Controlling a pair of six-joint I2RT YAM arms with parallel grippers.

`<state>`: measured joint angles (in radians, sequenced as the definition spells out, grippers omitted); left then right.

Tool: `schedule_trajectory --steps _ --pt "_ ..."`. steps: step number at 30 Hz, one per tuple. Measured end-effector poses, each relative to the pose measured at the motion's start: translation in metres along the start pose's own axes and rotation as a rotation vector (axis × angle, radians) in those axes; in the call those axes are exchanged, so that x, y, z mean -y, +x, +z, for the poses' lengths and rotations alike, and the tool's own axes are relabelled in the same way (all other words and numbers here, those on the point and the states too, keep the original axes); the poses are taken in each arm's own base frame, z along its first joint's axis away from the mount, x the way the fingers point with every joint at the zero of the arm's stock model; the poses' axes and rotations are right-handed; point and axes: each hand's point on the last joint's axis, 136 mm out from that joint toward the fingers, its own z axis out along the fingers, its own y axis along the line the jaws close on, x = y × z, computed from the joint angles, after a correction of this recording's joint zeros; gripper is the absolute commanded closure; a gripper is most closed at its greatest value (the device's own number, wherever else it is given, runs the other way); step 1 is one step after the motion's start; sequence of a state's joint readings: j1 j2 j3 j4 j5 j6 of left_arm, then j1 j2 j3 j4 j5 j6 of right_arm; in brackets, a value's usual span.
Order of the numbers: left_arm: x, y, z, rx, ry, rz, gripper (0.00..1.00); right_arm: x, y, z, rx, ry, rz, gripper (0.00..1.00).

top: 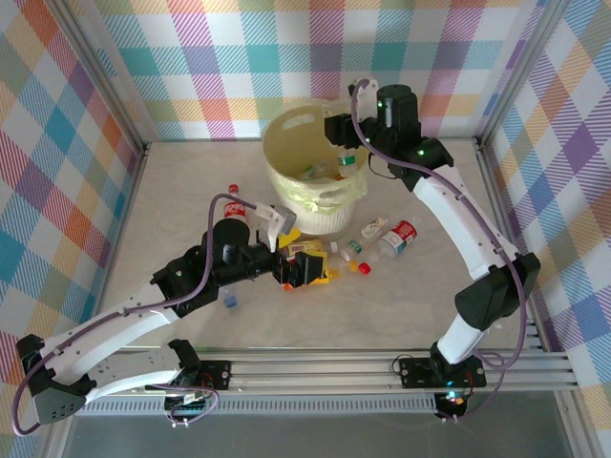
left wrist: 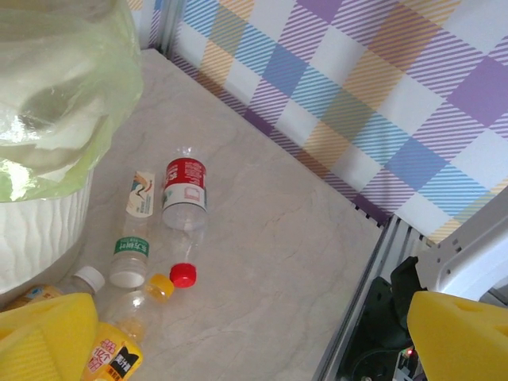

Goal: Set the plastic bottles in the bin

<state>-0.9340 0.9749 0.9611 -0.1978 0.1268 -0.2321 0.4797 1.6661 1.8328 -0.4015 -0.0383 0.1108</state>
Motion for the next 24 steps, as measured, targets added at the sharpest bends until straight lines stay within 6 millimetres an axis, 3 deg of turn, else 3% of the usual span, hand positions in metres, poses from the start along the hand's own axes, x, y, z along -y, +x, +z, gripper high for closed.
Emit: schedule_trajectory --steps 14,24 --pt "-0.009 0.017 0.013 -0.075 -0.033 -0.003 0.0 -0.003 0.032 0.009 -0.088 -0.024 0.011 0.29" --pt "-0.012 0.023 0.019 -0.096 -0.041 0.009 0.0 -0.005 0.03 0.004 -0.085 -0.029 0.014 0.02"
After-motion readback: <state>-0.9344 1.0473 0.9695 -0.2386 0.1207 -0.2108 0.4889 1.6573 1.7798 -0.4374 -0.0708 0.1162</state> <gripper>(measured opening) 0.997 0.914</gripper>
